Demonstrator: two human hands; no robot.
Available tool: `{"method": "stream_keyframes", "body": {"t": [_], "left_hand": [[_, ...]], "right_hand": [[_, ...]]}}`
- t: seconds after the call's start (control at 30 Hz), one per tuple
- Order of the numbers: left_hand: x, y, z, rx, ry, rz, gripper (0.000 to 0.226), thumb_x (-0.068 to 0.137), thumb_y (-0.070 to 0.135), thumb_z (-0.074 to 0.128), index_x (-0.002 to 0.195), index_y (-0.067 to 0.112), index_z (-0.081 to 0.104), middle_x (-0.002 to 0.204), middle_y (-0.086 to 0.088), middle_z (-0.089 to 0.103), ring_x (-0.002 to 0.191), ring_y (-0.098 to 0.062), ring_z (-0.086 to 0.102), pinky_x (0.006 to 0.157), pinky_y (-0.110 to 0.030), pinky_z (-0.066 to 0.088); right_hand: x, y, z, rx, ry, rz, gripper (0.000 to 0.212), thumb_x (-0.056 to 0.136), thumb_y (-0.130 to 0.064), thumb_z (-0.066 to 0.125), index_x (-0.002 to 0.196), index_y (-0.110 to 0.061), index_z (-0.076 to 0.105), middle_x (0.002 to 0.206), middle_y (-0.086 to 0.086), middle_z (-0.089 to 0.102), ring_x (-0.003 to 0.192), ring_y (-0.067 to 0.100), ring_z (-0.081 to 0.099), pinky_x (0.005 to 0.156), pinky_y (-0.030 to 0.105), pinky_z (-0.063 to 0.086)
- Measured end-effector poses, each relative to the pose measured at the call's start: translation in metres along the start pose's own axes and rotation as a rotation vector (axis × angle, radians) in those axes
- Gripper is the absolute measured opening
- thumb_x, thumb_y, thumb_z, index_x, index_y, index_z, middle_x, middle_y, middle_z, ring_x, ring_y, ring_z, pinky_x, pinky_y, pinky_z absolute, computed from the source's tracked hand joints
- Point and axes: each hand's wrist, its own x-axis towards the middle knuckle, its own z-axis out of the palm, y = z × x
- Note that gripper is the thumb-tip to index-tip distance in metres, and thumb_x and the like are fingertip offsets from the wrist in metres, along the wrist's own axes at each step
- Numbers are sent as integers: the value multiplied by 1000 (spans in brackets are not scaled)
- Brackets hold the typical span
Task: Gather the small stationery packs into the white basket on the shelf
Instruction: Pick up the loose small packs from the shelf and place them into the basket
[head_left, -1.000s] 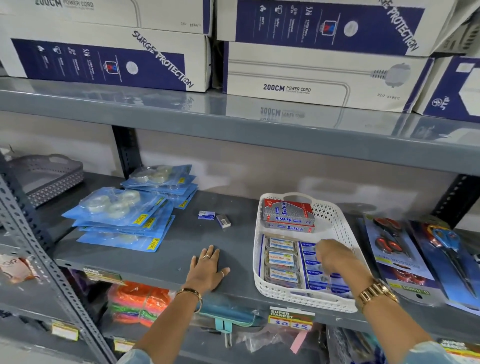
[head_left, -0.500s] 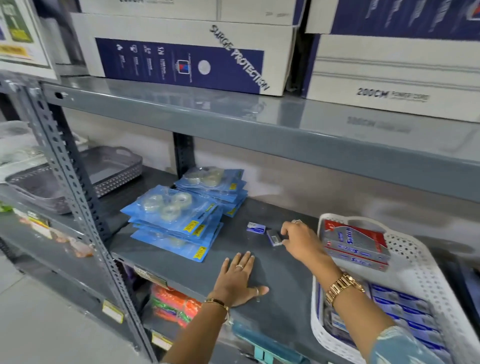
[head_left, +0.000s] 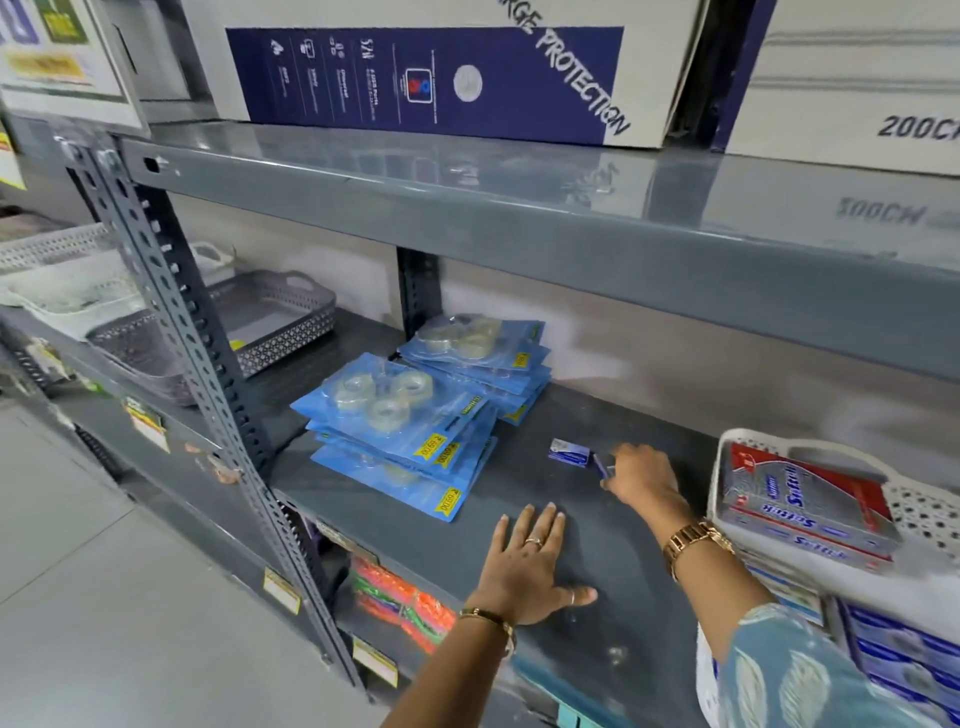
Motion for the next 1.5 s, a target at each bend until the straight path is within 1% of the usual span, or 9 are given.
{"method": "stream_keyframes", "body": {"t": [0.33, 0.43, 0.63, 0.77, 0.93, 1.07, 1.2, 1.33, 1.5], "left_hand": [[-2, 1, -3, 11, -6, -2, 92, 86, 67, 38, 152, 19, -6, 161, 1, -11, 148, -21, -14, 119, -43, -11], [-2, 3, -3, 2, -11, -8, 93, 86, 67, 39, 152, 19, -5, 161, 2, -11, 148, -20, -13, 119, -43, -11], [-2, 4, -6, 15, -34, -32, 91, 87, 66, 38, 151, 20, -6, 160, 4, -13, 147, -19, -14, 120, -42, -10], [-5, 10, -8, -4, -49, -78, 89, 87, 64, 40, 151, 21, -5, 160, 6, -12, 148, -20, -12, 118, -45, -8], [-3, 30, -8, 3, -38, -101, 67, 95, 40, 45, 151, 21, 13, 161, -4, -2, 148, -25, -1, 118, -49, 6], [-10, 48, 4, -49, 38, -74, 51, 98, 23, 40, 147, 29, 28, 161, -4, 6, 147, -25, 4, 119, -49, 7], [-18, 60, 15, -39, 42, -69, 50, 99, 29, 39, 148, 32, 25, 161, -2, 6, 148, -27, 3, 118, -51, 5], [-25, 80, 23, -37, 8, -38, 51, 100, 27, 37, 149, 31, 22, 161, -3, 5, 148, -28, 2, 119, -51, 3], [-31, 90, 31, -56, 50, -69, 50, 101, 21, 34, 149, 29, 22, 161, -2, 7, 148, -26, 3, 118, -49, 5]], "right_hand": [[-22, 7, -2, 182, -52, 47, 27, 89, -17, 53, 112, -6, 63, 116, 21, 64, 107, 37, 60, 84, 34, 49], [-31, 16, -7, 537, -139, 120, 22, 91, -14, 48, 100, -5, 65, 99, 22, 65, 86, 33, 62, 76, 38, 52], [-74, 21, -22, 1245, -316, 234, 32, 94, 2, 40, 125, 4, 51, 96, 27, 61, 61, 16, 54, 85, 41, 50], [-102, 43, -44, 1382, -277, 225, 37, 91, 7, 39, 127, 8, 48, 73, 14, 57, 60, 20, 53, 58, 30, 54], [-132, 96, -66, 1255, -160, 322, 40, 92, 6, 37, 130, 3, 48, 69, 10, 51, 40, 14, 51, 41, 27, 47], [-168, 147, -66, 910, -160, 300, 39, 92, 8, 41, 130, 4, 49, 97, 20, 59, 32, 9, 53, 38, 18, 47], [-192, 184, -54, 750, -191, 379, 41, 89, 10, 41, 127, 1, 54, 109, 27, 64, 49, 19, 62, 60, 31, 56], [-212, 205, -40, 615, -244, 415, 32, 90, 0, 50, 120, 6, 58, 126, 21, 61, 90, 30, 69, 67, 30, 57], [-231, 206, -37, 469, -285, 356, 35, 88, 1, 42, 118, 3, 61, 126, 15, 62, 72, 19, 57, 36, 13, 42]]}}
